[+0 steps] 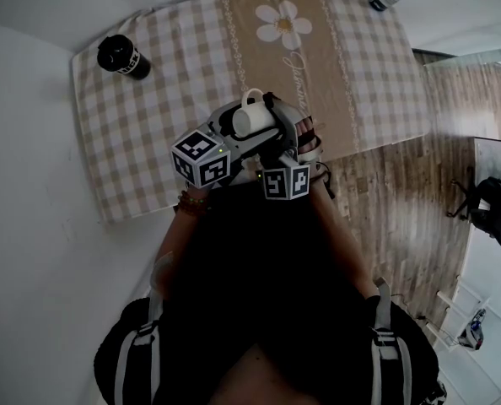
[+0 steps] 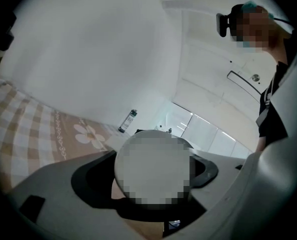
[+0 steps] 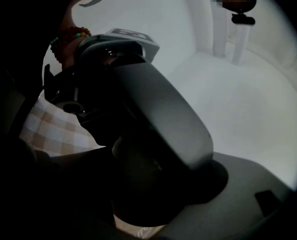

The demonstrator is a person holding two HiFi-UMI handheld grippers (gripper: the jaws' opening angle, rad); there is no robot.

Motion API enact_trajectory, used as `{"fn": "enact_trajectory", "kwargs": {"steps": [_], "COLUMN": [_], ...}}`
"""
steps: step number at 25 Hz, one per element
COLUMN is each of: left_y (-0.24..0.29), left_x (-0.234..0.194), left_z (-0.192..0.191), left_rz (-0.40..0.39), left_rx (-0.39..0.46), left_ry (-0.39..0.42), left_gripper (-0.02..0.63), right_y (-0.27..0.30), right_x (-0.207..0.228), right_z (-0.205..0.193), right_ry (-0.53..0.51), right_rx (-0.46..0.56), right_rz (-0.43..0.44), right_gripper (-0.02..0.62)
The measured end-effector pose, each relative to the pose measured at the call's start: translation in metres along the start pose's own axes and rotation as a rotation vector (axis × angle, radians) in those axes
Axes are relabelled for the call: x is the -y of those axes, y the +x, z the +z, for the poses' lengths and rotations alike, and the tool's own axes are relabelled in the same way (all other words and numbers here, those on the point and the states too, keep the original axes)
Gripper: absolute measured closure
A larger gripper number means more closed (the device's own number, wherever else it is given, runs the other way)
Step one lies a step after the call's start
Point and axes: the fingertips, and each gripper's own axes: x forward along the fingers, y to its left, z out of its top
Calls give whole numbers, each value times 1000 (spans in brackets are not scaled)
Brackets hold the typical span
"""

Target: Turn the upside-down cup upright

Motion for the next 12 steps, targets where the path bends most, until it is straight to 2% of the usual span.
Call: {"fn": "enact_trajectory", "kwargs": {"steps": [6,12], "left_y": [-4,-5], "left_x": [-2,-6], "left_z": [-3,-2], "left_rz": [-3,-12], "left_rx": [-23,-10], "left_ry": [-16,-45], "left_gripper": [218,218], "right_y": [1,-1], "right_x": [-5,-7], "right_z": [3,1], "right_ry": [-32,21], "right_rx": [18,52], "right_rz": [20,26], "right_gripper": [176,172]}}
